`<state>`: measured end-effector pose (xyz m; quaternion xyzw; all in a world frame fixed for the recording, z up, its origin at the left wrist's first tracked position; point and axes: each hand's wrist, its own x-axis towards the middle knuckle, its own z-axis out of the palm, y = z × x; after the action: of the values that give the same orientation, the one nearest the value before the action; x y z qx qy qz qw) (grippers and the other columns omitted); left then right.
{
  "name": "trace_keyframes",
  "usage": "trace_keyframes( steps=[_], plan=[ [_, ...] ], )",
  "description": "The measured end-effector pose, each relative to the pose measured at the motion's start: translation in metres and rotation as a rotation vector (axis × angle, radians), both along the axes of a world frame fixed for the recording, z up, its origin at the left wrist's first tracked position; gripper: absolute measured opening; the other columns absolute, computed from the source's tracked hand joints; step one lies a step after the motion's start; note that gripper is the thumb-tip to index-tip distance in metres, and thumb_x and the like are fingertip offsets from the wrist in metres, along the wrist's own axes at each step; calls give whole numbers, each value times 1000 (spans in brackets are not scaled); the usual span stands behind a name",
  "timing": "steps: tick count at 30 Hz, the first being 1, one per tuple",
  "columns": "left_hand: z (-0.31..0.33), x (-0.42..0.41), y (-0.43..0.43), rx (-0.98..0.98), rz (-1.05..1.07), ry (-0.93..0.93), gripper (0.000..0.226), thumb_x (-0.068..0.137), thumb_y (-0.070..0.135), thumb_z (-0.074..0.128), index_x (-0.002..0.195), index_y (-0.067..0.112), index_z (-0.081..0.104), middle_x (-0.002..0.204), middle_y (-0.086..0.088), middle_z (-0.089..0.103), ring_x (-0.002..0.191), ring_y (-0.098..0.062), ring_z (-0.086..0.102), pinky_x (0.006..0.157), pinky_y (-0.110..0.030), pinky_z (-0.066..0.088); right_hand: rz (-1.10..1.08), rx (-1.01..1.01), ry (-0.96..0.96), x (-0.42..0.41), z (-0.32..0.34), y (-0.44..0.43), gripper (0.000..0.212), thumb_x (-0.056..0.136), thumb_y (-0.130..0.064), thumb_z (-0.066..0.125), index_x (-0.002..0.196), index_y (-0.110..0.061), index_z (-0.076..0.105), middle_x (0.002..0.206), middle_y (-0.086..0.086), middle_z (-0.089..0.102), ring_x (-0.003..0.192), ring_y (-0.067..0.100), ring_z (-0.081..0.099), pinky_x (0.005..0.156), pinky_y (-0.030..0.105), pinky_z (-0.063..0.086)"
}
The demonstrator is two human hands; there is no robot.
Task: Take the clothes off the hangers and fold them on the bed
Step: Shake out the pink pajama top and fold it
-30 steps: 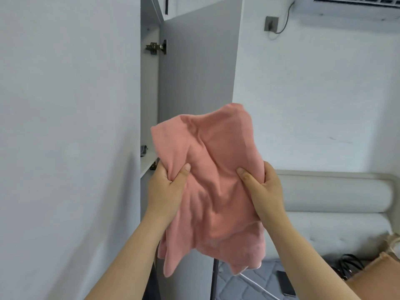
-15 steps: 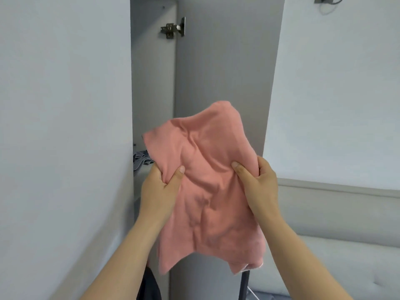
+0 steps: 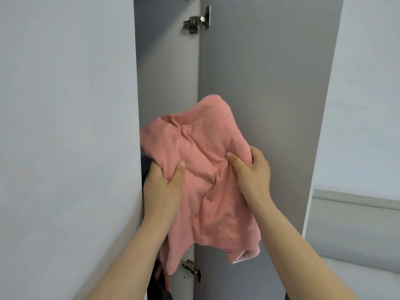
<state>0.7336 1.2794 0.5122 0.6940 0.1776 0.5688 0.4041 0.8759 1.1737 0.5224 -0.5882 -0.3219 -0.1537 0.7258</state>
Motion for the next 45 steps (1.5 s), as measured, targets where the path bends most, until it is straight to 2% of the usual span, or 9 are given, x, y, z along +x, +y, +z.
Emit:
trace_keyframes(
  steps=[4,8,11,15,20,25,31,40,45],
  plan=[
    [10,10,15,-13,76,-4,32,90,31,62,113,10,53,118,-7,62,110,-25,57,99,-39,44,66,1,-2,18,17,27,13,82,-27,73,90,-23,64,85,-12,68,73,-2,62,63,11,46],
    [25,24,31,-1,188,-58,33,90,30,62,113,8,53,114,-11,63,106,-28,58,96,-45,46,222,3,28,44,32,62,19,81,-27,75,96,-19,68,91,-6,72,83,8,67,74,24,54],
    [31,38,42,12,271,-121,30,90,29,62,110,8,55,107,-6,65,98,-23,61,88,-36,50,370,57,64,66,36,93,19,81,-24,76,97,-18,70,94,-3,73,86,11,69,79,26,56],
    [42,54,59,8,397,-183,19,91,26,62,105,16,54,89,12,60,76,6,54,61,-4,40,528,76,79,85,47,136,15,81,-20,76,93,-12,70,90,1,73,79,10,65,79,32,55],
    [65,64,79,13,591,-230,15,90,26,62,95,20,49,81,19,50,69,6,47,56,-9,35,704,27,68,92,74,179,15,82,-18,76,92,-9,70,97,10,73,83,16,66,80,34,56],
    [73,67,99,-9,733,-259,29,87,33,65,105,14,53,98,5,56,87,-15,52,73,-28,38,798,-3,72,95,88,210,18,83,-19,75,97,-9,71,95,6,74,83,15,68,75,28,56],
    [62,66,135,-46,821,-266,39,83,35,71,109,11,53,106,-1,60,95,-22,57,80,-35,47,852,-74,70,104,81,254,21,81,-20,76,96,-7,71,96,10,74,82,17,67,76,33,56],
    [71,60,206,-126,870,-211,23,83,24,70,101,14,59,98,2,62,92,-22,59,74,-30,44,911,-175,68,121,86,324,21,81,-24,76,91,-6,72,80,1,73,63,6,65,54,18,52],
    [60,60,237,-322,988,-109,51,81,28,71,122,7,49,124,-13,57,111,-35,55,93,-43,48,913,-295,62,113,79,368,25,85,-24,73,96,-2,70,88,10,72,60,5,64,47,14,47]
  ],
)
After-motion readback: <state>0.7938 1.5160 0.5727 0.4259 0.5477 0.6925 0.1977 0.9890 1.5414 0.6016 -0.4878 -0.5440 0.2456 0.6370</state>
